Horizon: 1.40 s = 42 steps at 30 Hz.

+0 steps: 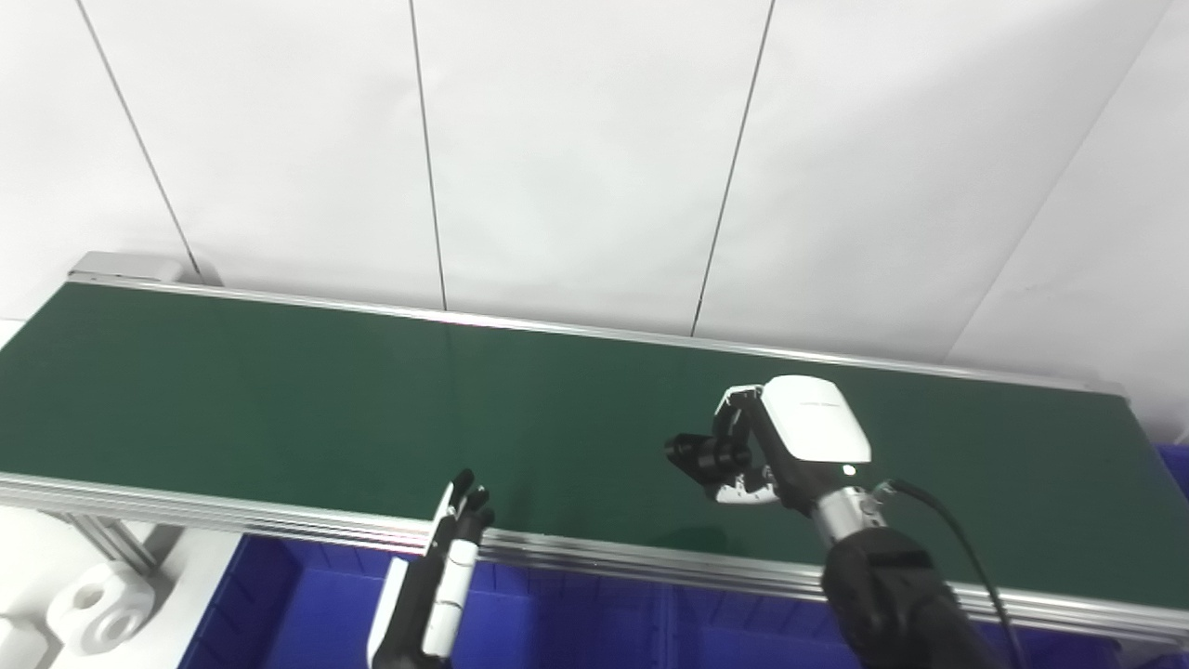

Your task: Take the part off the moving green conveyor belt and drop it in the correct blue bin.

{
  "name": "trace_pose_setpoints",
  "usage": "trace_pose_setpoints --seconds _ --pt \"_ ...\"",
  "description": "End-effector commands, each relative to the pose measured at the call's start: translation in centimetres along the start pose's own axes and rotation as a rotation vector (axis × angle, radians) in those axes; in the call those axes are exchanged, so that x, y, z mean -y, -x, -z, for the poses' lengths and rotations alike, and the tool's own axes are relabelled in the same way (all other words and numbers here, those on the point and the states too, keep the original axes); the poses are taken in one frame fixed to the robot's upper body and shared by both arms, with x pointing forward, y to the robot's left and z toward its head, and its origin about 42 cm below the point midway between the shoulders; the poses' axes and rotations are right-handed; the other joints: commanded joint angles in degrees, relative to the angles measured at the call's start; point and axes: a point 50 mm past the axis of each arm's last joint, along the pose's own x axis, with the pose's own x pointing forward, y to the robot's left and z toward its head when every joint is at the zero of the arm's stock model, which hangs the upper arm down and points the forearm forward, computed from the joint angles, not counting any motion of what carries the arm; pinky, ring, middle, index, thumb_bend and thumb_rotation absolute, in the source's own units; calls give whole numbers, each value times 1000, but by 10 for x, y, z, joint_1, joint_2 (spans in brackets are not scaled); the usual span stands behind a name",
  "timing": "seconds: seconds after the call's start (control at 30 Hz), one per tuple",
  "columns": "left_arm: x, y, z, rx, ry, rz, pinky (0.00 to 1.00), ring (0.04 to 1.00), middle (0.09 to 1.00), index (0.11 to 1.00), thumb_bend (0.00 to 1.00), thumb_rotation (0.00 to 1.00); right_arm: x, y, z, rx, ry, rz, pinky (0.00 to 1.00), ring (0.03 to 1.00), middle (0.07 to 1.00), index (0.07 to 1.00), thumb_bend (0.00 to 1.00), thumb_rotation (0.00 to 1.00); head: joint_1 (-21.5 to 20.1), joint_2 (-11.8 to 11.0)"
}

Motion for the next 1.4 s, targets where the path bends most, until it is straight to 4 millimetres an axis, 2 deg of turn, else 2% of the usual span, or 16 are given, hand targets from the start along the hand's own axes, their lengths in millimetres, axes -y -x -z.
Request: trace_pose_setpoints --seconds 0.0,0.2,0.33,0.4,0.57,0.9,1.1,1.2,1.23,1.27,1.3,1.33,1.37 --pt "-5 -4 -16 53 -2 24 1000 938 961 1000 499 1000 24 5 -1 62 51 42 181 240 471 487 523 0 -16 8" --pt "-22 -10 -29 66 29 57 1000 960 971 1000 451 1000 29 31 4 78 103 -103 158 216 470 484 523 1 -63 36" --pt "-29 -13 -35 78 19 53 1000 948 979 1000 412 999 26 49 8 61 144 -229 179 237 471 489 522 2 -84 48" --pt "-32 -15 -36 82 39 56 1000 950 991 1000 457 946 24 58 8 53 165 -271 155 208 469 485 524 0 -90 53" --pt "-36 -18 -37 55 53 68 1000 979 1000 1000 577 907 21 71 11 38 181 -341 137 184 469 491 524 0 -100 68" --pt "-36 -16 -44 26 76 68 1000 990 1000 1000 630 893 7 78 14 31 215 -464 153 208 469 486 523 0 -96 83" --pt "-36 -16 -46 23 85 70 1000 992 1000 1000 547 910 -2 77 18 26 300 -521 135 190 469 483 526 0 -94 84" --pt "-35 -16 -45 25 87 67 1000 973 1000 1000 552 902 -4 76 20 -29 339 -570 216 284 474 490 526 10 -91 84" --pt "-34 -16 -45 26 87 67 1000 962 1000 1000 553 904 -4 76 21 -43 340 -571 239 309 476 588 546 4 -89 85" --pt "-34 -16 -46 27 88 69 1000 956 1000 1000 554 904 -4 76 21 -55 332 -568 252 325 465 652 735 228 -87 85" --pt "-34 -16 -46 28 89 70 1000 953 1000 1000 550 903 -4 76 21 -65 323 -563 277 367 498 721 915 458 -87 85" --pt "-33 -17 -46 28 91 70 1000 952 1000 1000 550 903 -3 77 20 -76 317 -559 285 379 510 730 932 487 -87 85" --pt "-33 -17 -46 27 91 69 1000 953 1000 1000 558 899 -3 77 20 -84 315 -558 368 511 658 780 973 625 -87 85"
